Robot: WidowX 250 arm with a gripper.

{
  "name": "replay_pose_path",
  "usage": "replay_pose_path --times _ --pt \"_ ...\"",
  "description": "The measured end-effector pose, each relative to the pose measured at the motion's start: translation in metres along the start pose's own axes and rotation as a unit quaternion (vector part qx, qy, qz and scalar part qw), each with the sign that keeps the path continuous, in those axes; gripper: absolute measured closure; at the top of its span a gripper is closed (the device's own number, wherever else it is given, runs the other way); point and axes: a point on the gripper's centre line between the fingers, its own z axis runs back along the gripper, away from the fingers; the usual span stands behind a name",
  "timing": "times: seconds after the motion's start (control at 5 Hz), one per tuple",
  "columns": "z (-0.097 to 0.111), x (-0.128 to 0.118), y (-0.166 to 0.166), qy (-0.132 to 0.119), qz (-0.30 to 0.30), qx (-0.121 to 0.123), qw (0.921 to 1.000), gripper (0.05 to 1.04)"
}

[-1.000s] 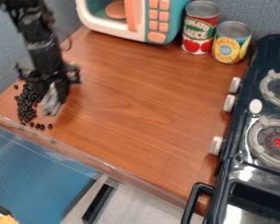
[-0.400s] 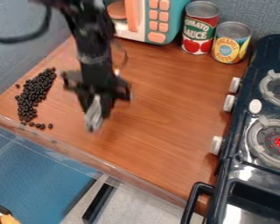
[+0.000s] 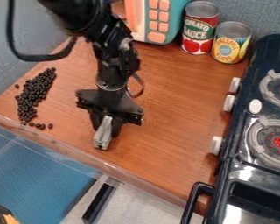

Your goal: Sweep into pile

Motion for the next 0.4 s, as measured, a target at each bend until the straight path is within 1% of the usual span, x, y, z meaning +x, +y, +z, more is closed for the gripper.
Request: replay_pose_path --times 0.2,0.4 --pt "0.019 0.011 0.012 0.040 0.010 -0.035 0.9985 0.339" --pt "0.066 0.022 0.044 0.035 0.035 -0.066 0.9966 0.095"
